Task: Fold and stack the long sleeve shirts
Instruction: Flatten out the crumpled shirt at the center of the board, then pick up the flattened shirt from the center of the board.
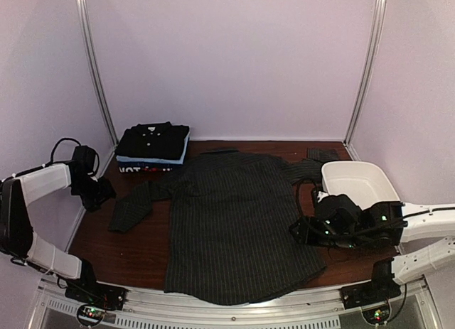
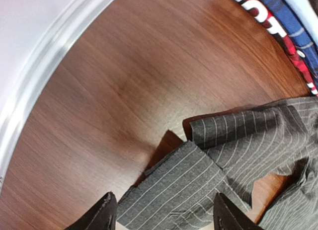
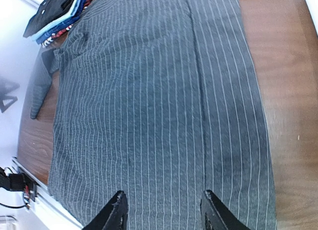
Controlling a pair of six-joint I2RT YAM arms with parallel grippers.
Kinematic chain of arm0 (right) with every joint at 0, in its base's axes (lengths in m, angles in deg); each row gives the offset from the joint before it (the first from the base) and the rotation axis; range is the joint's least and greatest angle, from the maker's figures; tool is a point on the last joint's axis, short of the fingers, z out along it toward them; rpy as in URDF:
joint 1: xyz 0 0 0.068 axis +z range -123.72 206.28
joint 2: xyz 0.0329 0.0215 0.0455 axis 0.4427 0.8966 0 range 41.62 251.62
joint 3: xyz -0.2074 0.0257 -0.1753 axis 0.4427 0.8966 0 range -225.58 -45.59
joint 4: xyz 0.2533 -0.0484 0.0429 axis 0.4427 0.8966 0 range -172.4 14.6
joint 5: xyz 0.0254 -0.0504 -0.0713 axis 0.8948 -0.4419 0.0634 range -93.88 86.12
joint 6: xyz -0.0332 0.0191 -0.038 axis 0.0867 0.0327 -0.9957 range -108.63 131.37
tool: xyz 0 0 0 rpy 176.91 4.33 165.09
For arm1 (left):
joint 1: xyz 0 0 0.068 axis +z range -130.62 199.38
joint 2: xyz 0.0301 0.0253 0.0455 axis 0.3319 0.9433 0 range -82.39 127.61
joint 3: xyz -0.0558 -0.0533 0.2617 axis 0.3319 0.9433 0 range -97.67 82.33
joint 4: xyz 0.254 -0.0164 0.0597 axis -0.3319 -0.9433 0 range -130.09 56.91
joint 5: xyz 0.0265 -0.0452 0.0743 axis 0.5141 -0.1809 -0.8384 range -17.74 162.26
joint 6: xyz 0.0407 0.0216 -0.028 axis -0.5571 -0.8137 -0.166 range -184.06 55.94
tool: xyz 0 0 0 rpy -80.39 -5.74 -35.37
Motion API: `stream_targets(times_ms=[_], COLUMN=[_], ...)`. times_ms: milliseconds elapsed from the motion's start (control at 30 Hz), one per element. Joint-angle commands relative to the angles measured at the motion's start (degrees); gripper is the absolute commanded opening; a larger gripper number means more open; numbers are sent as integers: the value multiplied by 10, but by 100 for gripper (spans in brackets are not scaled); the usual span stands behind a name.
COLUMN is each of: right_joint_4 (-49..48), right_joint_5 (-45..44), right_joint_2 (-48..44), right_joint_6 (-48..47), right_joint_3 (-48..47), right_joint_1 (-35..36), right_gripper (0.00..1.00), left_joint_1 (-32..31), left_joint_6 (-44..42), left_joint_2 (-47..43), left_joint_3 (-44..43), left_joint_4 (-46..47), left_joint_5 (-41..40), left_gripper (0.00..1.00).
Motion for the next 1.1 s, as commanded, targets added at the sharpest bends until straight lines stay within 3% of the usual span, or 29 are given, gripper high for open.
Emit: stream_targets(times_ms=[0, 200, 367, 1067], right_joint_4=[14, -17, -37, -79], right_joint_5=[-39, -16, 9, 63], right_joint_2=[64, 144, 179, 217], right_joint_6=[-110, -177, -215, -292], right_joint_3=[-65, -113, -128, -137], right_joint_1=[-4, -11, -16, -48], right_gripper=[53, 54, 55, 55], left_joint_1=[2, 2, 2, -33], left_joint_6=[104, 247, 320, 395], left_joint_2=[24, 28, 47, 156], left_joint_3=[-11, -10, -10, -72], left_joint_4=[29, 29, 33, 10], left_joint_5=[-5, -28, -32, -31], left_gripper=[67, 61, 59, 59])
